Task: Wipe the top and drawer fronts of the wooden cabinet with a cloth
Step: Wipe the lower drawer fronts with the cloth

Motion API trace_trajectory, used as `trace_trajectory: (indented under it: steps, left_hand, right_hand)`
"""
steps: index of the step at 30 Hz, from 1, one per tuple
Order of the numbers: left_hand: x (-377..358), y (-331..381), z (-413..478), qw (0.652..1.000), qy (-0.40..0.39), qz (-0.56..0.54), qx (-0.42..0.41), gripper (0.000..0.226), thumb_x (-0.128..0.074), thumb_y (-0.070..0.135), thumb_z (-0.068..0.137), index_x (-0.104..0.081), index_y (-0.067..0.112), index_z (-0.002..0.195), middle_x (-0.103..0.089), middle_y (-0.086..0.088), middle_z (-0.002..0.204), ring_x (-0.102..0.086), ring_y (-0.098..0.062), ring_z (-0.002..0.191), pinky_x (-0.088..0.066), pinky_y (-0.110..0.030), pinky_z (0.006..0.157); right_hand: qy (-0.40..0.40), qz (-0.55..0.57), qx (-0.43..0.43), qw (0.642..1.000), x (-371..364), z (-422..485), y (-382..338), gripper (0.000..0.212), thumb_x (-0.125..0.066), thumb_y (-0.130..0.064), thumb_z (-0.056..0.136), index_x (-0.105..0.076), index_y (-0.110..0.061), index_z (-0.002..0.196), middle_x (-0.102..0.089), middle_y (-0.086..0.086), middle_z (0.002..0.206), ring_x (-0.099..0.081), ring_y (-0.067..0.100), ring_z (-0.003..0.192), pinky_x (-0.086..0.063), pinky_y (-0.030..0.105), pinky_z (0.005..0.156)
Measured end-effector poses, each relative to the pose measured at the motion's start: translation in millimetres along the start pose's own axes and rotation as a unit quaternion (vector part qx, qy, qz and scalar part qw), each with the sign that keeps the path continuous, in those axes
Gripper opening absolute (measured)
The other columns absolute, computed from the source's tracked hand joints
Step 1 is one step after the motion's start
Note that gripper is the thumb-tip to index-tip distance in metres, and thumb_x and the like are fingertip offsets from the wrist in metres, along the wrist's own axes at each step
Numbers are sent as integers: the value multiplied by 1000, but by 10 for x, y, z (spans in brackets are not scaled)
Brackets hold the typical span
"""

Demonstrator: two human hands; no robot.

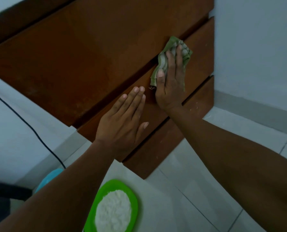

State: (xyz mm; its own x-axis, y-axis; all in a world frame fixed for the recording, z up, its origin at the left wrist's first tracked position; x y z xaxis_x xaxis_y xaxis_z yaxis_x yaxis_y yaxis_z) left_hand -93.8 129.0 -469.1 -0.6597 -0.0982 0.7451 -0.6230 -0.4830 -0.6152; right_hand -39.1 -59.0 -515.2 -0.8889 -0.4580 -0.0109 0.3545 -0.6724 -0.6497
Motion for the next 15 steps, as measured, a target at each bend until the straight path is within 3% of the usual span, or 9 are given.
trace_trajectory:
  steps: [6,9,11,15]
  left_hand:
    - [-61,93,152,1000,-9,10,-2,72,-23,48,106,-19,-2,158,-11,-18,169,-5,-26,158,-8,-40,128]
    - [-86,121,169,1000,-26,10,-1,75,-22,50,106,-16,-2,159,-7,-17,169,-1,-26,158,-5,-40,128]
    - [-105,130,162,999,-36,12,-3,76,-21,52,106,-13,-1,159,-4,-16,170,2,-25,158,-3,-40,128]
    - [-206,190,107,998,-57,-8,-16,76,-12,53,105,-10,0,160,0,-16,170,3,-26,158,-4,-41,128]
  right_hand:
    - [-4,-3,-24,1000,46,208,285,54,-35,-24,104,-34,2,150,-24,27,160,-21,37,151,-20,44,124]
    - [13,7,-128,992,87,199,542,57,-29,-28,104,-30,1,153,-22,24,162,-18,36,152,-15,44,125]
    - [-9,19,-218,976,190,57,762,58,-28,-30,105,-25,-4,156,-17,19,164,-14,30,153,-10,34,124]
    - [-18,-18,-293,956,428,-293,880,49,-41,-23,104,-37,-9,152,-36,10,159,-33,22,148,-28,29,120]
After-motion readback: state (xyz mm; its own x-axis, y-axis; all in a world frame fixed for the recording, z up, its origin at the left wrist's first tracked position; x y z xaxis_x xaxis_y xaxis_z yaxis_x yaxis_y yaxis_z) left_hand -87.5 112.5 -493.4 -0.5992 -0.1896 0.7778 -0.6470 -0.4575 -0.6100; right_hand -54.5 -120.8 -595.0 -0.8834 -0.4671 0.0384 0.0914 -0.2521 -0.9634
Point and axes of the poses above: each hand's wrist, its own z-axis towards the middle knuckle, its own x-axis out of the back of the hand, y = z × x, the point moved 3 cm from there along z, towards the middle knuckle
